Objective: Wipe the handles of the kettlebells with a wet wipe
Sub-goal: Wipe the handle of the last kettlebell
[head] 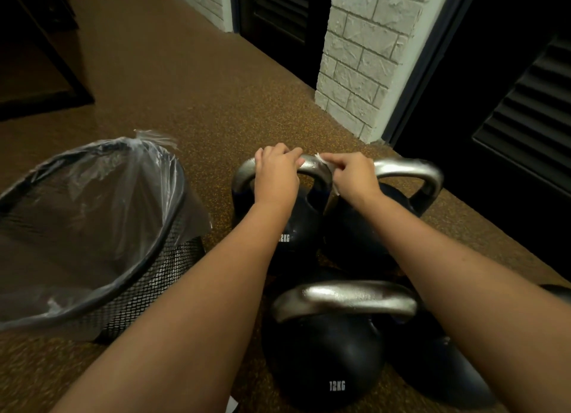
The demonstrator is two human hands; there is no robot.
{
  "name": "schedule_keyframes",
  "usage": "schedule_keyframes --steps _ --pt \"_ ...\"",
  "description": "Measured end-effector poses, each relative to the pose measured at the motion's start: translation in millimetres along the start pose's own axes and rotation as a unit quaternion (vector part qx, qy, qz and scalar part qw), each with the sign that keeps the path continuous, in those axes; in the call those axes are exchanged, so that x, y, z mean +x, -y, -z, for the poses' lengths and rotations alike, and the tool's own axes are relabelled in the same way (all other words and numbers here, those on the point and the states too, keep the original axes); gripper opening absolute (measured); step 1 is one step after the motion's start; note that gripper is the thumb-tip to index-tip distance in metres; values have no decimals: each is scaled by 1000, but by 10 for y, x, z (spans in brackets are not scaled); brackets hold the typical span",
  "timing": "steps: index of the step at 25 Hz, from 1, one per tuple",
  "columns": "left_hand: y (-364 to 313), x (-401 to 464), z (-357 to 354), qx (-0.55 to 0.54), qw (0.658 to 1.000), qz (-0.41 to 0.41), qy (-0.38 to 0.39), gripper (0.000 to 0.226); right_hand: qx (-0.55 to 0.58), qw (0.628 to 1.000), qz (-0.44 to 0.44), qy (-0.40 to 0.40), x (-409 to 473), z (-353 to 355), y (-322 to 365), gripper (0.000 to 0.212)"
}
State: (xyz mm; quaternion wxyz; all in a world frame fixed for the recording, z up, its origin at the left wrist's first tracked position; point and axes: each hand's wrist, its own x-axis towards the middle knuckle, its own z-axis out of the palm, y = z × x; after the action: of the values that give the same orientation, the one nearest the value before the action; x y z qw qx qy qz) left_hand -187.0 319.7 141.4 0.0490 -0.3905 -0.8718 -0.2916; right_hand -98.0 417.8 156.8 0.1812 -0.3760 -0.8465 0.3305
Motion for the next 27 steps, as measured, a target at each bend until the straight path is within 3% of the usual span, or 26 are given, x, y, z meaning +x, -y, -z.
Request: schedule_keyframes --steps 3,6,8,11,16,21,24,27 --pt "6 5 -2 -6 1000 -1 -2 32 -5 999 -10 44 101 4 -83 42" --pt "22 19 -23 5 1000 2 1 33 -45 987 -35 153 343 97 -28 35" --pt "33 20 -34 8 1000 -4 -6 33 -45 982 1 181 397 183 23 29" --pt "36 11 -44 -3 1000 -5 -18 33 -18 986 67 153 355 206 -96 35" --pt "45 -19 -20 -36 999 -7 -19 34 -25 993 40 104 248 68 -216 34" --pt "90 -81 70 -19 1000 9 2 39 -9 989 119 91 60 142 -263 45" --pt "130 -155 87 -4 1000 -2 -8 41 29 990 83 112 41 59 -391 51" --pt "146 -165 79 -18 1000 -17 -16 42 57 995 49 73 75 22 -365 45"
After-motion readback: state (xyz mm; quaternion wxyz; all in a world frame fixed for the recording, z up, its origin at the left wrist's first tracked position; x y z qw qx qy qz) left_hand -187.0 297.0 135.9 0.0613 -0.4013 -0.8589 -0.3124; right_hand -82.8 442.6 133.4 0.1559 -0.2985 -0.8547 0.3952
